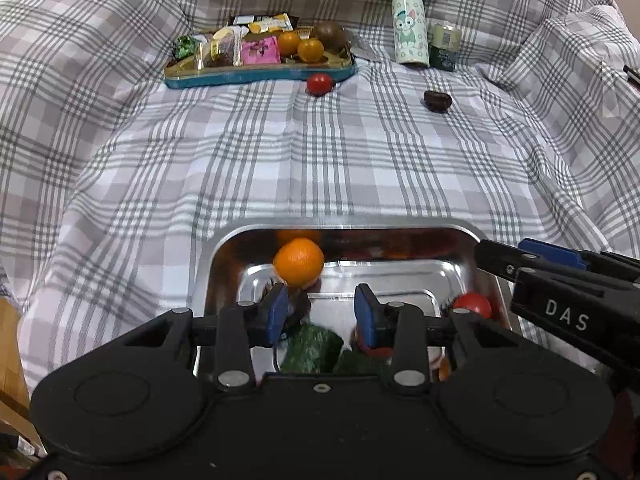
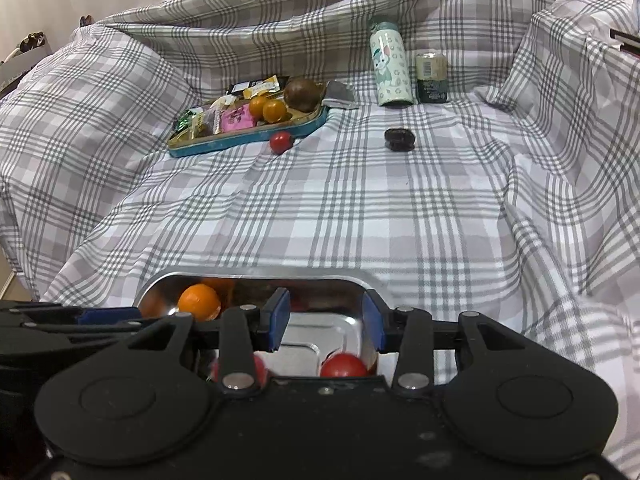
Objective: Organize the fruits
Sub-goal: 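Lift both tools away from the steel tray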
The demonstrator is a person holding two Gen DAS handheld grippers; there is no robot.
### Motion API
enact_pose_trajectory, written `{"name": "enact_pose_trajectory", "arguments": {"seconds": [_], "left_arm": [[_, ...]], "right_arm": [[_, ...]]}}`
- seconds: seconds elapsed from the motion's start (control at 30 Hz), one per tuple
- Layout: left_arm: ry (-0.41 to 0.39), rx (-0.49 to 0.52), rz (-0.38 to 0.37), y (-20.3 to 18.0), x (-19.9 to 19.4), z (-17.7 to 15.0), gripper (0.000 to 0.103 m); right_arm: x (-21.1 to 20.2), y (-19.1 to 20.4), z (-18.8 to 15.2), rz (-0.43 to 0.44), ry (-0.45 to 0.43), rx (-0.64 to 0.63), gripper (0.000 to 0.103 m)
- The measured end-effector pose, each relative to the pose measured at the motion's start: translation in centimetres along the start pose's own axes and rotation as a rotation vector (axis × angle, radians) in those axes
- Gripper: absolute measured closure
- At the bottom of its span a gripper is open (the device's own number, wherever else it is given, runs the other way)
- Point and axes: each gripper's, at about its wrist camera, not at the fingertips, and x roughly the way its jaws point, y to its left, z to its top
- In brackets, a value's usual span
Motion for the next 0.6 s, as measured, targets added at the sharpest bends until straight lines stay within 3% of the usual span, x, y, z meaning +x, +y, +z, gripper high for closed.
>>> {"name": "enact_pose_trajectory", "arguments": {"seconds": [0.6], "left_arm": [[-0.081, 0.044, 0.038, 0.9, 2.6, 6.6, 0.057]], "right_arm": [[4.8, -2.6, 6.0, -0.097, -0.074, -0.048, 0.060]]}}
